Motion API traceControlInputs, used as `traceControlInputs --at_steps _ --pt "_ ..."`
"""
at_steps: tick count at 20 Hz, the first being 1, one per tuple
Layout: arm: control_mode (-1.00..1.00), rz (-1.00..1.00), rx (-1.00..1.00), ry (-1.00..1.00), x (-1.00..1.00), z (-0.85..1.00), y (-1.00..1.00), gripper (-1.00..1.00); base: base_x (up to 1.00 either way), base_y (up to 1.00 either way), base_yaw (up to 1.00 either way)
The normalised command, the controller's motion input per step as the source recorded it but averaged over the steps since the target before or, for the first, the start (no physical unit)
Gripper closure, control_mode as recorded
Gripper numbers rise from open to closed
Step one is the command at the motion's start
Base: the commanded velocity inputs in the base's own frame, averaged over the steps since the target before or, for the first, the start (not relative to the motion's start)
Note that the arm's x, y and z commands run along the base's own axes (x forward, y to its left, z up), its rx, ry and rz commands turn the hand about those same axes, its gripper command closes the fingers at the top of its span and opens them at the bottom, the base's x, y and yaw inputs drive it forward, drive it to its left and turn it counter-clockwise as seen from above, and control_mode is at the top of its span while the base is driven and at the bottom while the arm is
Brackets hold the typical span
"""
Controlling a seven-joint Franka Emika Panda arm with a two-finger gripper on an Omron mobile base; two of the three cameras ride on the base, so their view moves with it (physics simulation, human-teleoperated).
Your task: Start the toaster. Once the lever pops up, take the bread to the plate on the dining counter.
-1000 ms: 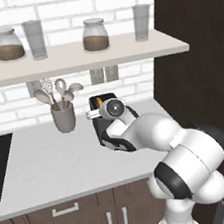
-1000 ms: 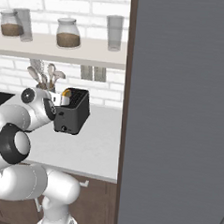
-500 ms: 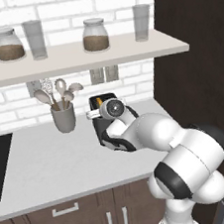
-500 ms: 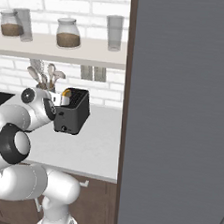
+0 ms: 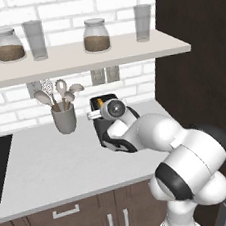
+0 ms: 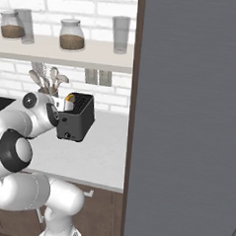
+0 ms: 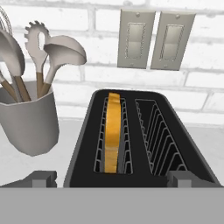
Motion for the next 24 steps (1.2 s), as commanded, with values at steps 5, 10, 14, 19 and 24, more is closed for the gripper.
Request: traceControlInputs --at_steps 5,10,14,19,24 --pt "-1.00 0.00 0.00 0.00 0.21 0.00 0.00 -1.00 0.00 0.00 0.00" --pt "-1.00 0.00 0.00 0.01 0.24 0.00 0.00 -1.00 0.00 0.00 0.00" --pt "-1.00 0.00 0.00 0.02 0.19 0.00 0.01 -1.00 0.00 0.00 0.00" --pt "-1.00 0.00 0.00 0.03 0.11 0.00 0.02 -1.00 0.00 0.00 0.00" --pt "-1.00 0.00 0.00 0.04 0.13 0.00 0.03 -1.00 0.00 0.00 0.00"
